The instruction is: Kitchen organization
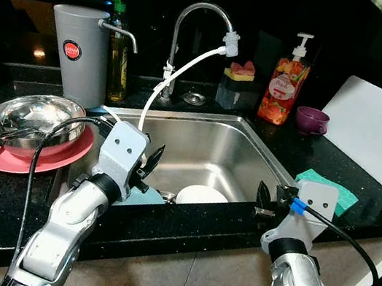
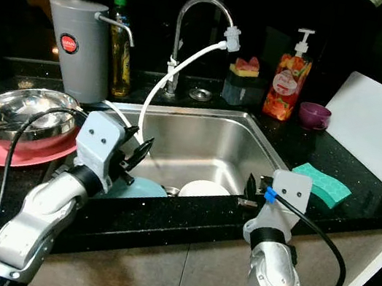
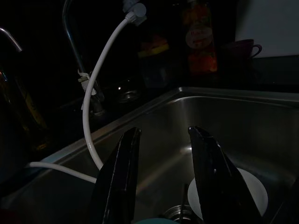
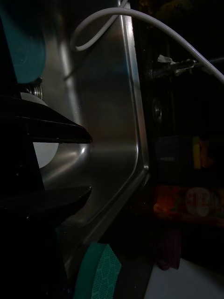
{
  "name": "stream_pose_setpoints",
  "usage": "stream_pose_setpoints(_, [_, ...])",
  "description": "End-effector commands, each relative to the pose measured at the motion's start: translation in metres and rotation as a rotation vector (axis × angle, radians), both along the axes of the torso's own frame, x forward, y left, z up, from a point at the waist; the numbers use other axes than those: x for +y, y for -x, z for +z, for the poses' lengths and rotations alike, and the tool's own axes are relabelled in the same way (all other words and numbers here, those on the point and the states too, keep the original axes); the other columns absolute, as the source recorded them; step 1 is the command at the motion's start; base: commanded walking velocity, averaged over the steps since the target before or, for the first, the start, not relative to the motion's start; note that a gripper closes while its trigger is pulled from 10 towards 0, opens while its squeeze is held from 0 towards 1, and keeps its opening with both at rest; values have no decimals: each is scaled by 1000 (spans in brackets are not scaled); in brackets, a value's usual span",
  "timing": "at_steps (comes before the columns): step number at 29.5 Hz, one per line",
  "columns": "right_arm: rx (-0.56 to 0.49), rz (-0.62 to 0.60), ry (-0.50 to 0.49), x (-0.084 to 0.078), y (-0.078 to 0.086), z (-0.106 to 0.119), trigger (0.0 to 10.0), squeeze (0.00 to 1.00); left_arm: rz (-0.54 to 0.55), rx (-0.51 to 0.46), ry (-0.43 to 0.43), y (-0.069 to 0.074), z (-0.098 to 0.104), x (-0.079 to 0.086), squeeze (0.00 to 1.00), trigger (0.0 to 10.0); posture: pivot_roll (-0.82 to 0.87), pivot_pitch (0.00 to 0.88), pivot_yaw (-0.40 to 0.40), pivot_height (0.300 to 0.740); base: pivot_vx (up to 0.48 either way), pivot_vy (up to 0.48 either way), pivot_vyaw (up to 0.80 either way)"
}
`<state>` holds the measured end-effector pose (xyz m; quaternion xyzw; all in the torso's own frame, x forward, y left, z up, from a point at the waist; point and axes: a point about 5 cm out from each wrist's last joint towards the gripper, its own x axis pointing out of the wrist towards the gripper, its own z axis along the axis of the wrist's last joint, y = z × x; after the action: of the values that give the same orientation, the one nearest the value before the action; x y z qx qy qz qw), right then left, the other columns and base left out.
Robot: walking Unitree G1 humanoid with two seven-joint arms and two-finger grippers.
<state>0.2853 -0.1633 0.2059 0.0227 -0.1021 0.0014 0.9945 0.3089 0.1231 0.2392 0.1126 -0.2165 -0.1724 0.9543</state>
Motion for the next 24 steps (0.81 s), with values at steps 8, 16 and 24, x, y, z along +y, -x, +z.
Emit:
stream_pose_setpoints(8, [9,8,3,0,0,-3,10000,0,-4,4,-7,1,-2,-1,0,10000,38,54,-48,740,0,0,0])
stream_pose_setpoints(16, [10,10,7,0,0,-2,10000,0,-5,6,-4,1,-3,-2,0,10000,36,54,-55,740,0,0,0])
stream_pose_setpoints(24, [10,20,7,2,-2,-2,10000,0,-2,10,-6,1,-6,-3,0,10000,41,43,-54,740,0,0,0])
